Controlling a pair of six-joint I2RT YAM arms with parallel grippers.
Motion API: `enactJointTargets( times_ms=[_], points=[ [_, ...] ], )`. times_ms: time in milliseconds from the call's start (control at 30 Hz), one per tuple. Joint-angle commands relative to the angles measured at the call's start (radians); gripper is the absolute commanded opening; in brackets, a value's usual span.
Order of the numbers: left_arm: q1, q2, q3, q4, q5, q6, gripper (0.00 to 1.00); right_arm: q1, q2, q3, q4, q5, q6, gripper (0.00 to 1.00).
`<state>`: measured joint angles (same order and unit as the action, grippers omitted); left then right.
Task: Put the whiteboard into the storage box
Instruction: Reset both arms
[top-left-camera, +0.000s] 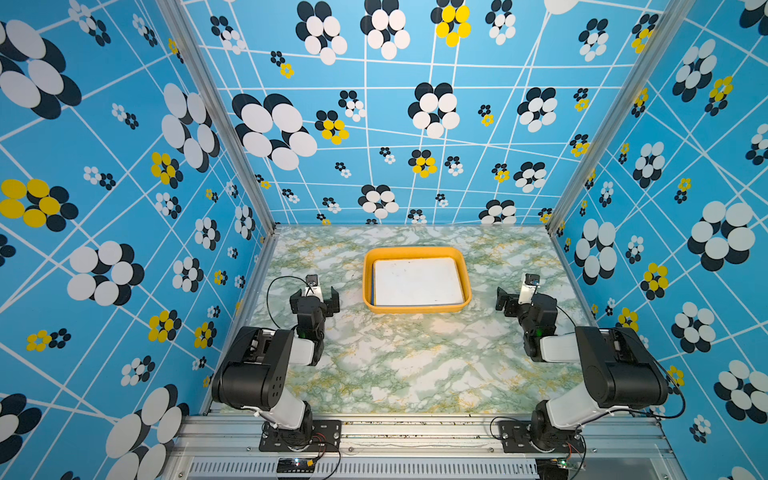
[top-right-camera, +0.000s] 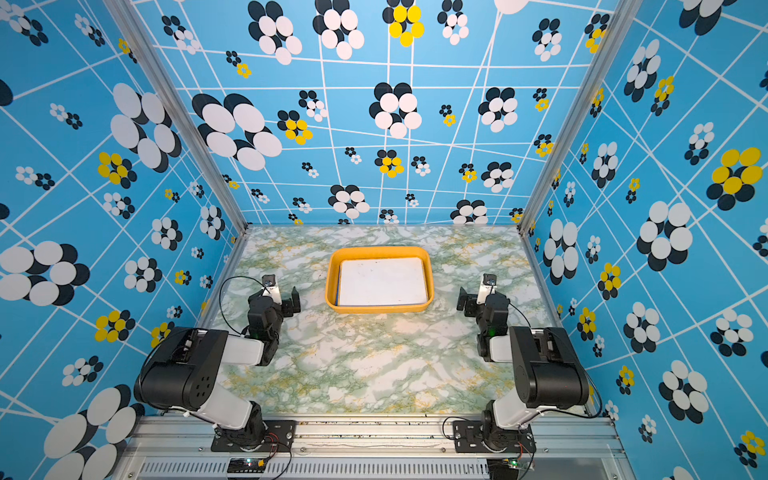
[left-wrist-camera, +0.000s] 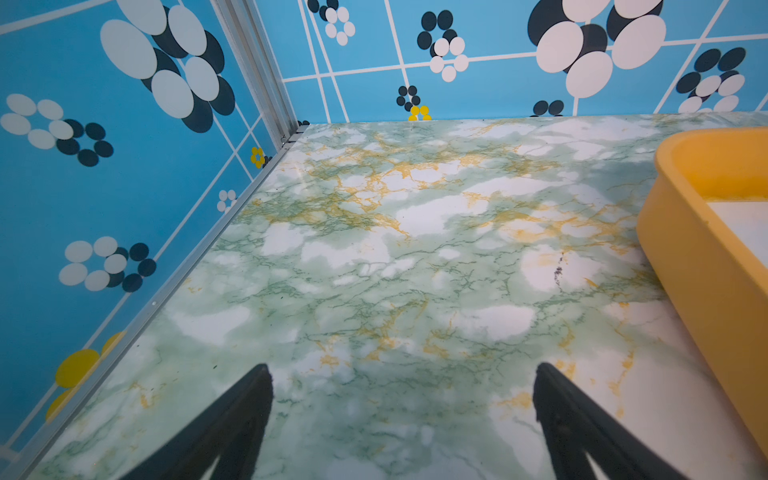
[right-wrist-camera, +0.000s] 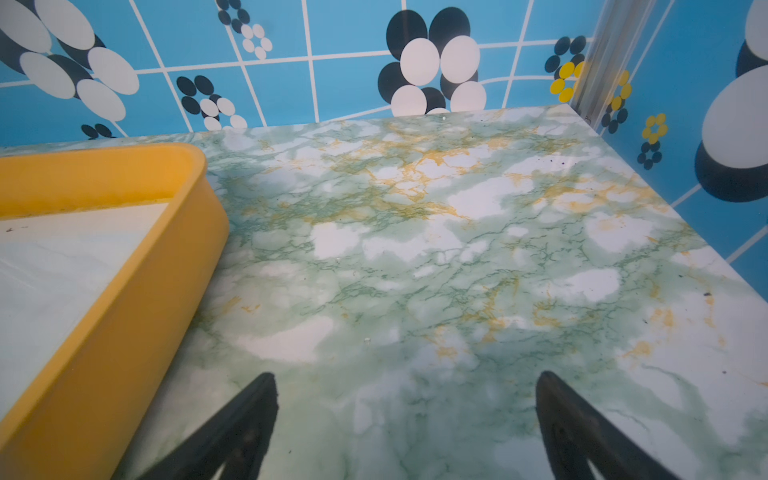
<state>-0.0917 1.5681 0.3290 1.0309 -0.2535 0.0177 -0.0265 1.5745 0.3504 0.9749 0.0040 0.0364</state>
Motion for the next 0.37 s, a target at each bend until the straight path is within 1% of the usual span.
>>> enactJointTargets(
  times_ms=[0,333],
  points=[
    [0.004,-0.003,0.018,-0.009,0.003,-0.013,0.99,0.004,-0.015,0.015,-0.011,-0.029,-0.013,0.99],
    [0.012,-0.003,0.021,-0.019,0.019,-0.018,0.99,0.004,-0.014,0.015,-0.011,-0.030,-0.014,0.99]
  ],
)
